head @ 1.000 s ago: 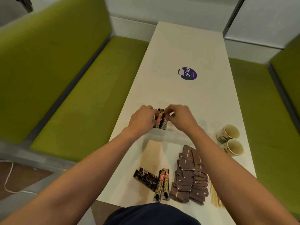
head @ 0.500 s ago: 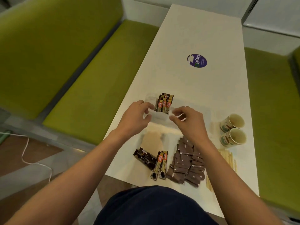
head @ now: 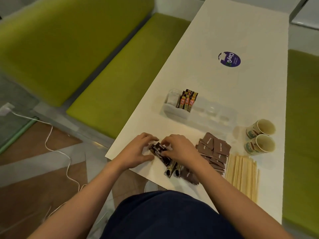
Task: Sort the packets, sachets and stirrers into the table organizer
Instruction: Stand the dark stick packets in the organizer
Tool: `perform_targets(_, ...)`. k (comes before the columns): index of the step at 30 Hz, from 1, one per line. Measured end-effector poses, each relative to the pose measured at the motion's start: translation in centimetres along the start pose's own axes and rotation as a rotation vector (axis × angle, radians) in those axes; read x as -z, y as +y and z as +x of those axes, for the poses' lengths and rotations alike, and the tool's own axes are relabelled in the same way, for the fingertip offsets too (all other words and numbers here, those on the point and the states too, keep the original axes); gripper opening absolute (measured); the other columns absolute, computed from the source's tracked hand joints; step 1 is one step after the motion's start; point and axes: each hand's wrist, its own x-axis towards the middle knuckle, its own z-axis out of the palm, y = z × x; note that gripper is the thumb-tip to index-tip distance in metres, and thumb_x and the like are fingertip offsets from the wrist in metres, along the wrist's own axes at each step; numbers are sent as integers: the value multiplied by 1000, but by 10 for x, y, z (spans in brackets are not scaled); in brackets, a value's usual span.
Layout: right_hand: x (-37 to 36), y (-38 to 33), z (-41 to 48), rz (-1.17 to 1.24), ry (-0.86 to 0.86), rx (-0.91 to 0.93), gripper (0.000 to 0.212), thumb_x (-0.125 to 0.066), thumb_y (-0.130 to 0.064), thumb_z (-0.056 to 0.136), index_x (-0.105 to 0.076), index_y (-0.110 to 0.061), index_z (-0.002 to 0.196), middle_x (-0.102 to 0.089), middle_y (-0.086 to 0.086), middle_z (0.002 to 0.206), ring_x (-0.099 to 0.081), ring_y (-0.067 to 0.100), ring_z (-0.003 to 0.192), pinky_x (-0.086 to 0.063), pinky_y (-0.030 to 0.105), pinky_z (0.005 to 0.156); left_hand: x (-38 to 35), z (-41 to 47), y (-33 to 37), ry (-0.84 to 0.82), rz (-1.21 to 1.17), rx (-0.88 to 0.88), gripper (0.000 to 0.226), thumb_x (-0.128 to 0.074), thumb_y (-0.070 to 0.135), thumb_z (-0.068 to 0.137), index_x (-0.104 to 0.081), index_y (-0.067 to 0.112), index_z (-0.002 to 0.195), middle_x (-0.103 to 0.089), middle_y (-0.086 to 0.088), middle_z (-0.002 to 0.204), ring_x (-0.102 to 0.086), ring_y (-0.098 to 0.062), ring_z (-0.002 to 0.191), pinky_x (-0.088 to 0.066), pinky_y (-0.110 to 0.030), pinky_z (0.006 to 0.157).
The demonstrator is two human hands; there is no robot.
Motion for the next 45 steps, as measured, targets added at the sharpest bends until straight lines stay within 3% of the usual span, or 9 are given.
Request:
perform_targets(5,2,6,12,31,26,-51,33,-70,-21,89,-69,-26,122,-74,-6,112,-67,18,102,-55,35,84,6,5,-10,-14,59,-21,48,-77,38,86,-57,34,130,-65,19,107,-57,-3,87,-47,-24,79)
perform_targets(12,6,10,17,-84,178,-34,37,-54,-22,98,-61,-27,134,-71,-7,122,-65,21,112,-56,40,84,8,3,-21,152,264,-159,27,-54,41,101,-71,25,113,-61,8,112,-54,-10,100,-50,-33,83)
perform_targets(18,27,18,6,609,483,-74,21,-62,-12,99,-62,-31,107,-72,-12,105,-72,6,90,-59,32,76,37,24,8,374,-170,-59,12,-67,17,96,-71,18,108,-72,5,90,-71,-10,75,-61,-37,69)
perform_targets(25,49,31,-11,767,737,-103,29,-63,-2,97,-74,-29,97,-72,-7,99,-70,19,73,-60,43,66,79,78,73,502,-282,-185,9,-76,11,88,-77,14,96,-73,0,84,-69,-15,76,-59,-32,73)
perform_targets(29,56,33,-14,905,910,-181,26,-67,-1,92,-80,-24,91,-74,-3,100,-72,21,74,-61,49,64,97,125,96,376,-71,-278,14,-75,15,89,-79,20,102,-71,3,97,-68,-10,87,-54,-24,84)
perform_targets(33,69,36,-13,989,948,-230,12,-75,-13,90,-75,-24,95,-76,4,87,-72,19,73,-60,54,67,100,160,112,214,138,-273,19,-69,16,93,-78,19,109,-71,-3,101,-63,-14,87,-39,-9,73)
perform_targets(39,98,38,3,945,1023,-165,35,-69,-13,95,-66,-29,125,-67,-9,95,-68,8,89,-61,33,71,82,192,111,59,318,-185,20,-68,12,92,-73,14,112,-72,-6,102,-60,-17,85,-45,-23,75)
perform_targets(42,110,40,16,864,1049,-190,16,-69,-17,95,-72,-26,108,-70,-22,91,-62,-1,88,-61,35,72,71,197,106,59,347,-159,12,-67,9,90,-67,12,102,-69,-7,92,-65,-29,84,-55,-39,73)
perform_targets(45,117,44,28,808,1052,-196,11,-71,-17,93,-69,-26,99,-69,-18,87,-61,-5,80,-48,14,64,66,200,103,91,367,-178,8,-65,9,90,-66,12,98,-70,-8,90,-64,-30,80,-55,-41,70)
